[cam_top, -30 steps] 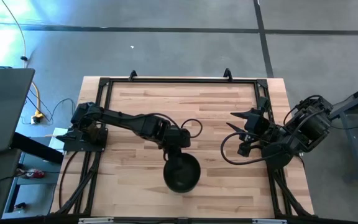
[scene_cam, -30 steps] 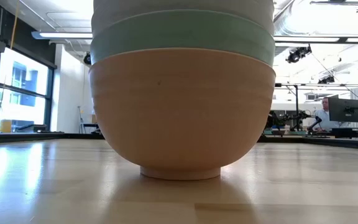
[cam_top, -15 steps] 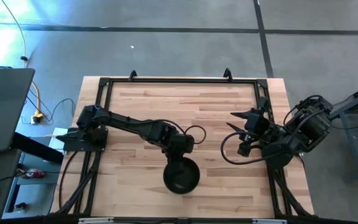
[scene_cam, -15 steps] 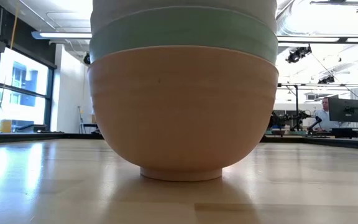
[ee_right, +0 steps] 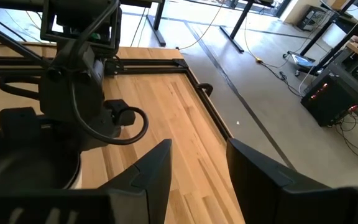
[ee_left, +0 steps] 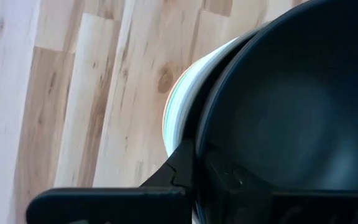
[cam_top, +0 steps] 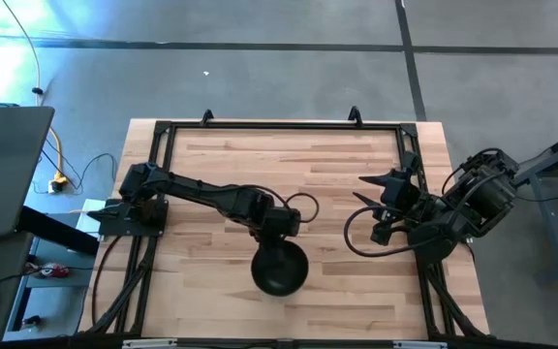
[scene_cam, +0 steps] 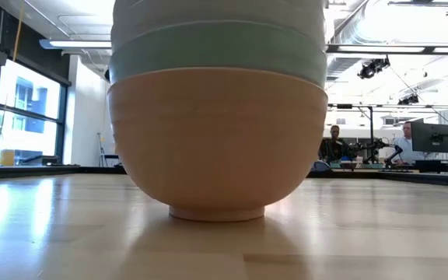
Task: Nest bowls inside each other
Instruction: Stack the black bowl on top of the gray bowl
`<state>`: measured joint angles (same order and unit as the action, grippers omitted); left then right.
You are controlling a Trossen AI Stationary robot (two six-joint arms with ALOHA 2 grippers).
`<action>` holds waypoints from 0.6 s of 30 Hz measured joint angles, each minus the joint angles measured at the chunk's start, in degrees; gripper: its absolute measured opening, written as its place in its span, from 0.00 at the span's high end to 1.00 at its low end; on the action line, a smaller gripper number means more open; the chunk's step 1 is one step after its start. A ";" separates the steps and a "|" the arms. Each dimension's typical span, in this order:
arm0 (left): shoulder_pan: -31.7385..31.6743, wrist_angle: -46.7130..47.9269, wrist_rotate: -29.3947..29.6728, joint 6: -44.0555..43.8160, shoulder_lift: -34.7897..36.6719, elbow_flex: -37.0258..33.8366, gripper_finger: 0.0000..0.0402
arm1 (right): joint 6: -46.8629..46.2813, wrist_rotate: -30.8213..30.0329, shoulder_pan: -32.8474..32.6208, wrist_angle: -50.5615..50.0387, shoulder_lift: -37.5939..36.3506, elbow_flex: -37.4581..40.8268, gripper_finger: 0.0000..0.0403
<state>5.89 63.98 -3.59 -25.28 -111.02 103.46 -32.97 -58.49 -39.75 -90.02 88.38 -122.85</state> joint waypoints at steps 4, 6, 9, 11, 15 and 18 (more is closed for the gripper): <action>0.00 1.79 0.79 0.01 0.09 0.02 1.00 | 0.00 -0.01 0.01 0.00 0.00 0.00 0.64; -0.22 2.00 1.00 -0.01 0.09 0.02 1.00 | 0.00 -0.01 0.01 0.00 0.00 0.00 0.64; -0.31 2.48 1.40 -0.01 0.09 0.02 1.00 | 0.00 -0.01 0.01 0.00 0.00 0.00 0.64; -0.29 2.54 1.75 -0.01 0.11 0.02 1.00 | -0.17 -0.01 0.01 0.00 0.00 0.00 0.64; -0.38 2.54 2.16 -0.01 0.09 0.02 1.00 | -0.35 0.22 0.01 0.00 0.00 0.00 0.64; -0.75 2.64 2.55 -0.04 0.09 0.02 1.00 | -1.07 0.27 0.01 0.00 0.00 0.00 0.64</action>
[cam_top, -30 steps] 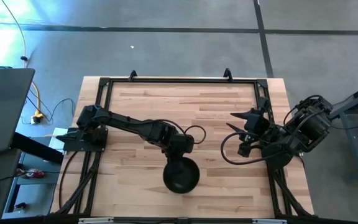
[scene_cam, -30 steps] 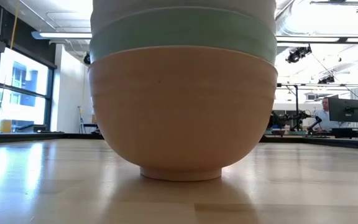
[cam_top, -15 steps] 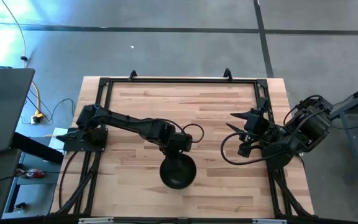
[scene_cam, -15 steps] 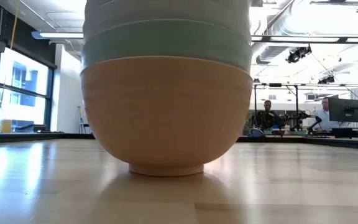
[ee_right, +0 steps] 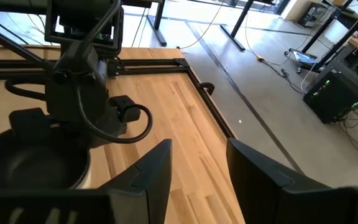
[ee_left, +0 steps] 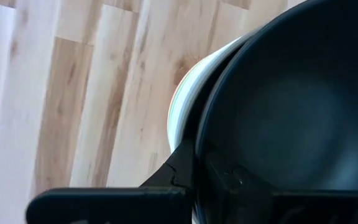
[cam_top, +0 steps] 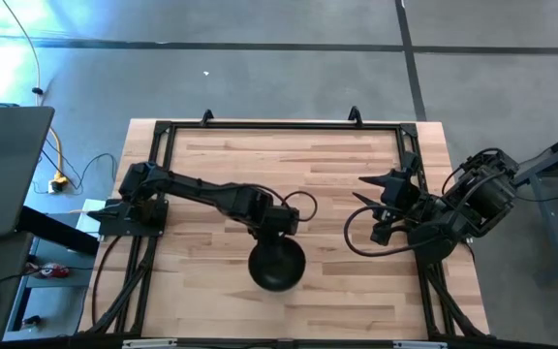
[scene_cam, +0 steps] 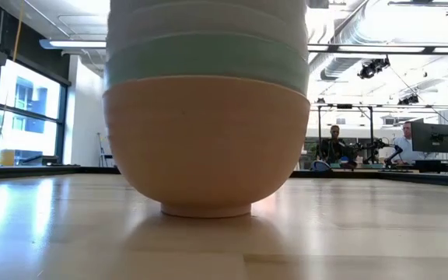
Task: Nest bowls inside each other
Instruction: Stack the black bowl on top of the gray bowl
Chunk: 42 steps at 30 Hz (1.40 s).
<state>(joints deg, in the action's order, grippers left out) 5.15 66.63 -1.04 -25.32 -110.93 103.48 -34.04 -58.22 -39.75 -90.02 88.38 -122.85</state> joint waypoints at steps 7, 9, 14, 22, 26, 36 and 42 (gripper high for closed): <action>-0.45 1.56 1.97 0.34 -0.28 1.80 1.00 | -0.46 0.44 0.00 0.02 0.00 0.00 0.64; -0.73 2.08 2.64 0.98 -0.29 2.82 1.00 | -0.48 0.44 0.00 0.00 0.00 0.00 0.64; -1.81 4.60 4.16 1.89 -0.37 4.59 1.00 | -0.65 0.64 -0.02 0.00 0.00 0.00 0.64; -2.14 4.51 1.90 2.60 -0.37 4.61 1.00 | -0.57 1.05 -0.01 0.00 0.00 0.00 0.64; -2.14 4.38 1.43 2.60 -0.36 4.63 1.00 | -0.48 1.03 0.00 0.00 0.00 0.00 0.64; -2.14 4.36 0.65 2.60 -0.29 4.66 1.00 | -0.46 1.03 -0.01 0.00 0.00 0.00 0.64; -2.12 4.38 0.21 3.02 -0.28 4.68 1.00 | -0.65 1.03 0.00 0.00 0.00 0.00 0.64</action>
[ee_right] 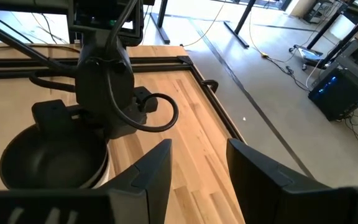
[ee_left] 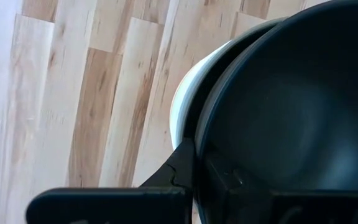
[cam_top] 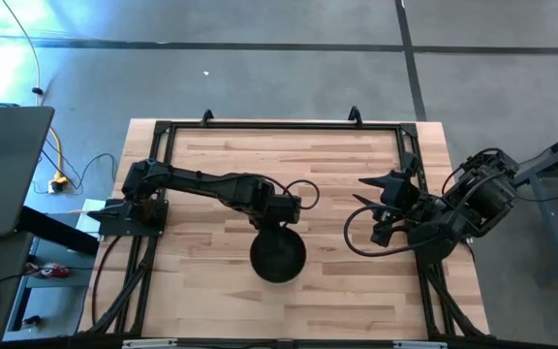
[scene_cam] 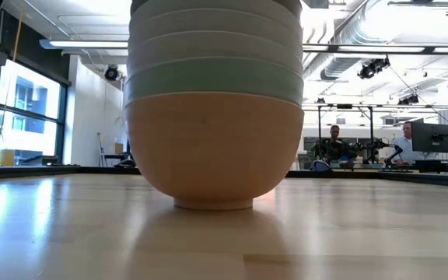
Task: Nest bowls inside each other
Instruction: Stack the black bowl on top of the gray bowl
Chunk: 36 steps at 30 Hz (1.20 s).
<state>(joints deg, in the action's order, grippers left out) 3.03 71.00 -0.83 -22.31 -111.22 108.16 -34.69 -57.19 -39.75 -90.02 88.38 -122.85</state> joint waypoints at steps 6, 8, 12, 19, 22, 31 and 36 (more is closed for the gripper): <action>0.00 0.02 -0.03 0.00 0.02 0.00 1.00 | -0.40 0.00 0.00 0.00 0.00 0.00 0.64; 0.00 0.00 -0.05 0.00 -0.44 0.13 1.00 | -0.40 0.00 -0.01 0.00 0.00 0.00 0.64; 0.16 -0.15 -0.96 0.27 -2.08 0.22 1.00 | -0.42 0.16 -0.01 0.01 -0.02 0.00 0.64; 0.83 -2.47 -2.48 0.75 -3.28 0.26 1.00 | -0.42 1.27 -0.01 0.02 -0.02 0.00 0.64; 0.63 -2.10 -2.21 0.47 -3.01 0.17 1.00 | -0.20 1.50 -0.02 0.00 -0.02 0.00 0.64; 0.39 -0.96 0.18 0.00 -2.36 0.05 1.00 | 0.65 1.49 -0.02 0.00 -0.02 0.00 0.64; 0.37 -0.92 -0.03 -0.02 -2.36 0.05 1.00 | 1.03 1.49 -0.02 0.00 -0.02 0.00 0.64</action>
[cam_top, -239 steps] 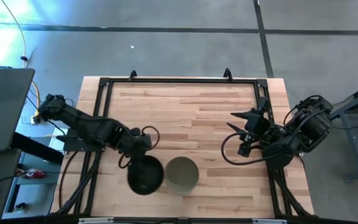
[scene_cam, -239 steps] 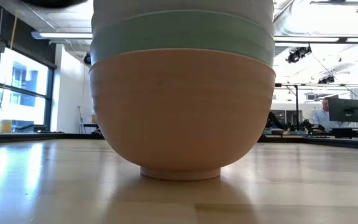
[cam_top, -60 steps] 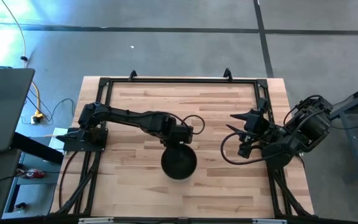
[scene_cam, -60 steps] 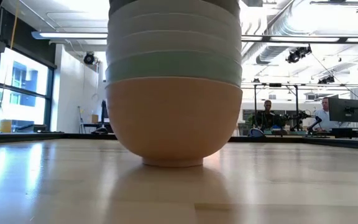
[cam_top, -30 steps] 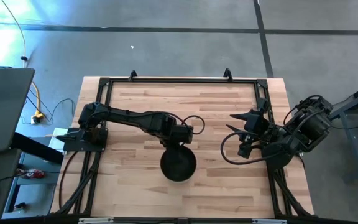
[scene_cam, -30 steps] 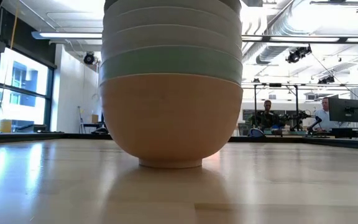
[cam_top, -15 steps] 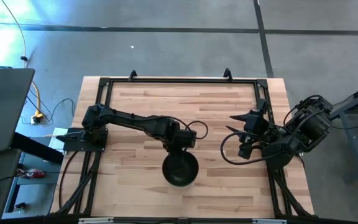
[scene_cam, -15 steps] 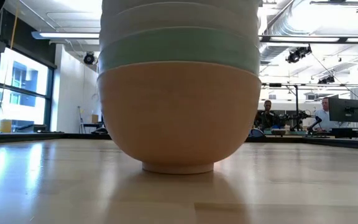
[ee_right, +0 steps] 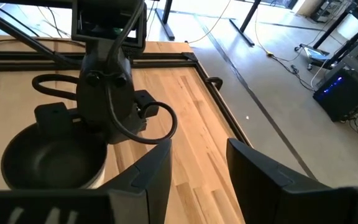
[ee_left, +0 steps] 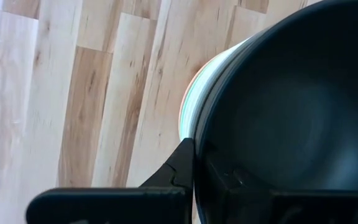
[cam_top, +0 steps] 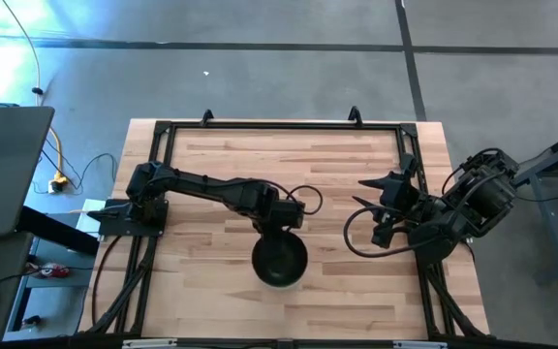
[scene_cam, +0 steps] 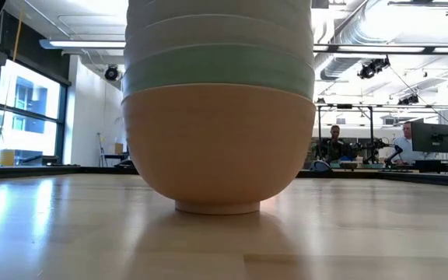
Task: Nest bowls inside each other
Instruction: Stack the black bowl on top of the gray bowl
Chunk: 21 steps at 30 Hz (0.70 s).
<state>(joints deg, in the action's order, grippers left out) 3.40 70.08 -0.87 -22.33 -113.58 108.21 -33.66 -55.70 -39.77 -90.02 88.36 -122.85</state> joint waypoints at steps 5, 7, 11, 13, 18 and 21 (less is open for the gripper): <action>0.00 -0.17 -0.17 0.02 0.00 0.00 0.99 | 0.07 0.00 0.00 0.00 0.00 0.00 0.64; 0.00 -0.22 -0.18 0.02 0.00 0.00 0.97 | -0.33 0.00 0.00 0.00 0.00 0.00 0.64; 0.14 -0.42 -0.45 0.35 0.00 -0.03 0.89 | -0.59 0.00 0.00 0.01 0.00 0.00 0.64; 0.40 -0.49 -0.85 0.46 0.00 -0.03 0.85 | -0.89 0.00 0.00 0.00 0.00 0.00 0.64; 1.08 -1.03 -0.88 1.03 0.37 -0.07 0.73 | -1.02 0.00 0.00 0.00 0.00 0.00 0.64; 1.20 -2.33 -0.89 1.46 1.04 -0.09 0.66 | -1.02 0.00 0.00 0.00 0.01 0.00 0.64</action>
<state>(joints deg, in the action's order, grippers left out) 4.60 67.75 -1.76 -20.87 -112.54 108.12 -34.68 -55.70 -39.77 -90.02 88.37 -122.85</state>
